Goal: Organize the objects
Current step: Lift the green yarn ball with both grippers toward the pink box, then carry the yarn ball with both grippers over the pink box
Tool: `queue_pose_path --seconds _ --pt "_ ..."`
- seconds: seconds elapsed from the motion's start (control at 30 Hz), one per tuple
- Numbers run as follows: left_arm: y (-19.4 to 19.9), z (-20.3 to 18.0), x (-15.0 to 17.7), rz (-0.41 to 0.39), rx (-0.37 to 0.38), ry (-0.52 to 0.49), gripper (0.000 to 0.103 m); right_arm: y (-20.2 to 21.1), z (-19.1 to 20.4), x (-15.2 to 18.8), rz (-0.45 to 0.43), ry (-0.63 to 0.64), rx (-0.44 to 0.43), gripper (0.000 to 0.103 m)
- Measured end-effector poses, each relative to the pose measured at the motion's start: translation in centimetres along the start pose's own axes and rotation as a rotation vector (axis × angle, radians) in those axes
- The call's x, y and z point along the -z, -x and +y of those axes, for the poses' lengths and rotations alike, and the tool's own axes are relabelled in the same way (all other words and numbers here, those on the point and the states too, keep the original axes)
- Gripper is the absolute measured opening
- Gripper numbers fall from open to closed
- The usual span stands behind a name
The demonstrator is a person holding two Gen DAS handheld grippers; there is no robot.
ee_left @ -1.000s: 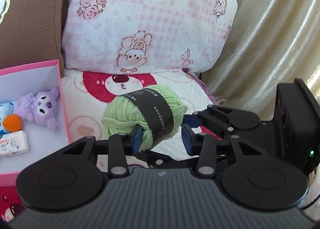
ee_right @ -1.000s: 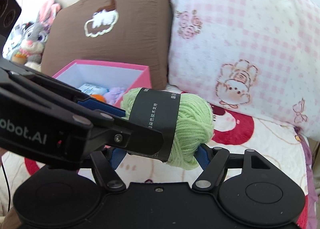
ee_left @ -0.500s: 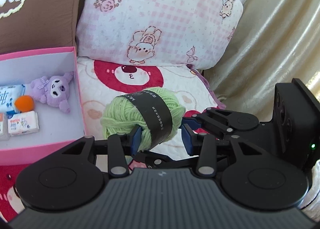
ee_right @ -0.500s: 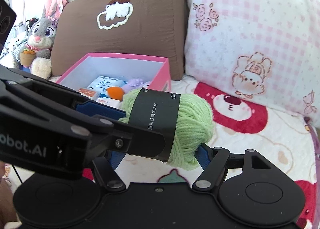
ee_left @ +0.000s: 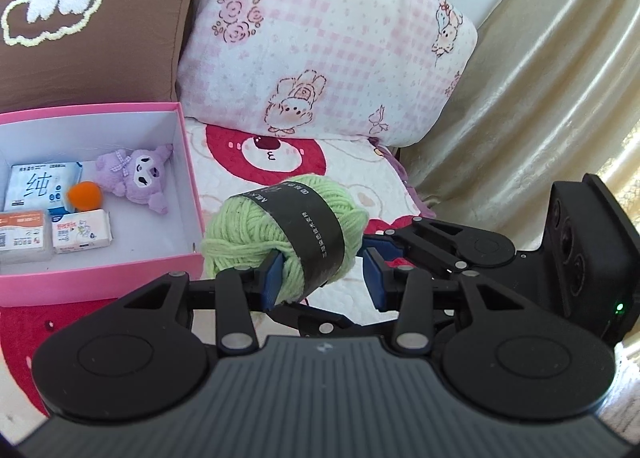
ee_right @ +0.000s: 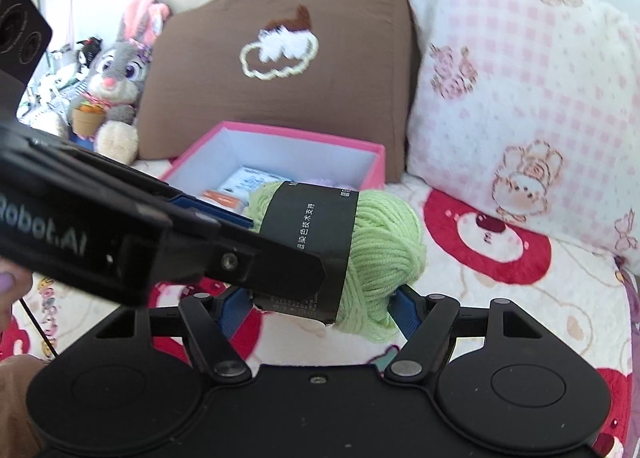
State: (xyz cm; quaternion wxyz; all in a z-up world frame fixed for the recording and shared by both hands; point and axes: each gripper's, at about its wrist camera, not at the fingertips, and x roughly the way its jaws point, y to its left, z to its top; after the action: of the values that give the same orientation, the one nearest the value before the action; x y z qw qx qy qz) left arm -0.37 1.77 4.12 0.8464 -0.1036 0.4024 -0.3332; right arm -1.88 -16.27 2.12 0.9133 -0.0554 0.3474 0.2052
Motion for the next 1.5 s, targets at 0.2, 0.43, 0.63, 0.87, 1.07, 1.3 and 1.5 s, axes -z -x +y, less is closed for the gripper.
queue_pose_path --seconds 0.2,0.43,0.63,0.87,1.07,1.3,1.5 --pt "3.5 -0.3 -0.6 -0.033 -0.033 -0.034 0.04 1.4 1.5 -1.6 -0.048 0.0 -0.054 0.076" --pt "5.4 0.6 -2.1 -0.037 -0.048 -0.031 0.042 1.4 3.4 -3.6 -0.062 0.03 -0.048 0.076" --pt "6.2 1.5 -3.7 -0.062 -0.087 -0.027 0.042 0.5 4.0 -6.3 -0.039 0.021 -0.064 0.076" --pt "5.9 4.0 -5.7 -0.052 -0.13 0.0 0.042 -1.9 3.9 -8.7 0.005 -0.037 -0.122 0.076" --pt "3.9 7.2 -7.0 -0.015 -0.148 0.083 0.042 -4.5 3.6 -9.6 0.065 -0.074 -0.136 0.075" --pt "0.7 11.6 -7.4 0.034 -0.169 0.177 0.042 -8.5 4.2 -9.5 0.124 -0.034 -0.113 0.074" --pt "-1.8 14.9 -6.8 0.055 -0.163 0.257 0.042 -11.9 3.9 -9.0 0.183 -0.049 -0.111 0.073"
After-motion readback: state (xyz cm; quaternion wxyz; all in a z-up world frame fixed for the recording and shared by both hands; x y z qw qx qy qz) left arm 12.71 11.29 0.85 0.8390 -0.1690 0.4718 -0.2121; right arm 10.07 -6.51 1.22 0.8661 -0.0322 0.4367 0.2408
